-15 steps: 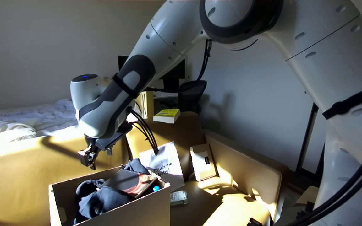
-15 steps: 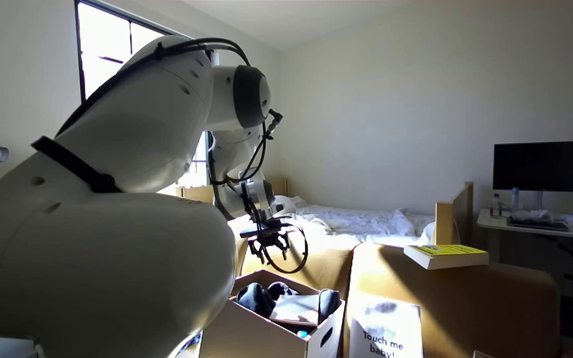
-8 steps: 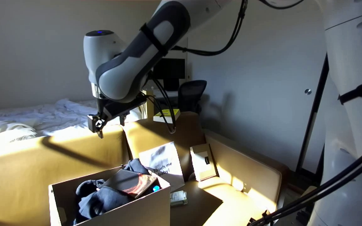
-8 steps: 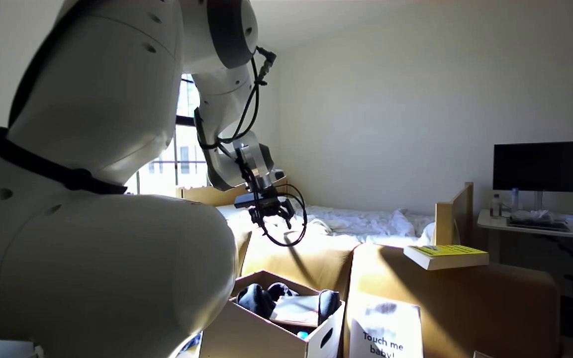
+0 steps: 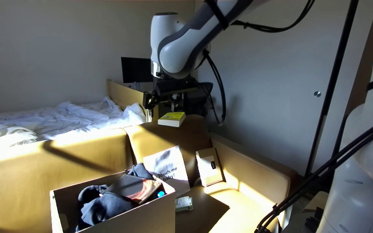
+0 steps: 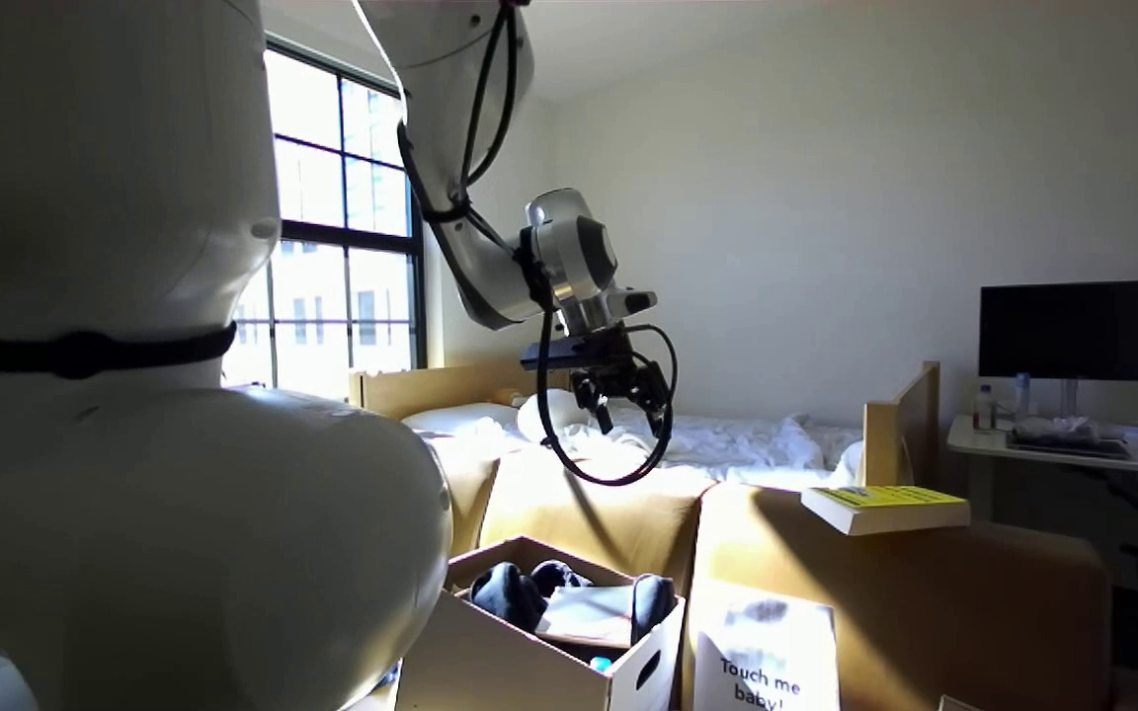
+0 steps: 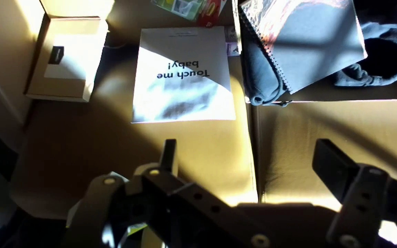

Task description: Pick up the book and put it in the box

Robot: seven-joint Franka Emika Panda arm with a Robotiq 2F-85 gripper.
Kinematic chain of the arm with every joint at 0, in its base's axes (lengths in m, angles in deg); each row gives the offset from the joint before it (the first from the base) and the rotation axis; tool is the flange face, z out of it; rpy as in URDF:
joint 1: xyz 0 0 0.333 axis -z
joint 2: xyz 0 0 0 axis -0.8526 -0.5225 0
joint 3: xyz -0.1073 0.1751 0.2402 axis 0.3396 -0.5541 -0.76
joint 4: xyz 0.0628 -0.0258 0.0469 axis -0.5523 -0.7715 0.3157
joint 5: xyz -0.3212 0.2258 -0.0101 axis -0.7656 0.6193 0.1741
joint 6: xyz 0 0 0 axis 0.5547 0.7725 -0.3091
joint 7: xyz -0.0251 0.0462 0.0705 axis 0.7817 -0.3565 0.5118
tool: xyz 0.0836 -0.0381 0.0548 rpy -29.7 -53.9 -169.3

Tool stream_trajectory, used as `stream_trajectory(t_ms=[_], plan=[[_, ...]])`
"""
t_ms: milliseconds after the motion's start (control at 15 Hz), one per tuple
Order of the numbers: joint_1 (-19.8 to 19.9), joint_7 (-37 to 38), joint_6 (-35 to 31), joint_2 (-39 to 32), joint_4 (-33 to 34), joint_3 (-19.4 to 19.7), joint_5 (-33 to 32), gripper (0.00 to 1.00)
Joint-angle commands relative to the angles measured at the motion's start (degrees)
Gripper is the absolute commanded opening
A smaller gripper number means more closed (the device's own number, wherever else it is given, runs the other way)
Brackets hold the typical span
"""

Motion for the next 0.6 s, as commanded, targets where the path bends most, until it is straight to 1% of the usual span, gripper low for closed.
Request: stream_trajectory(t_ms=[0,67,133,200,267,533], plan=[[8.35,0.36,1.48,7.51,-7.27,-0.51,2.77,1.00],[10.47,-1.02,2.70,7.76,-7.51,-0.26,3.14,1.00],[10.31,-0.69,0.98,4.64,-4.49,-2.39,2.18,1.00],[11.93,-0.86,1.53,5.40,-5.24,-2.03,2.32,1.00],[12.74,-0.91,1.64,5.80,-5.68,-1.86,2.41,1.00],[12.65,-0.90,1.68,5.93,-5.96,-2.16,2.63,1.00]])
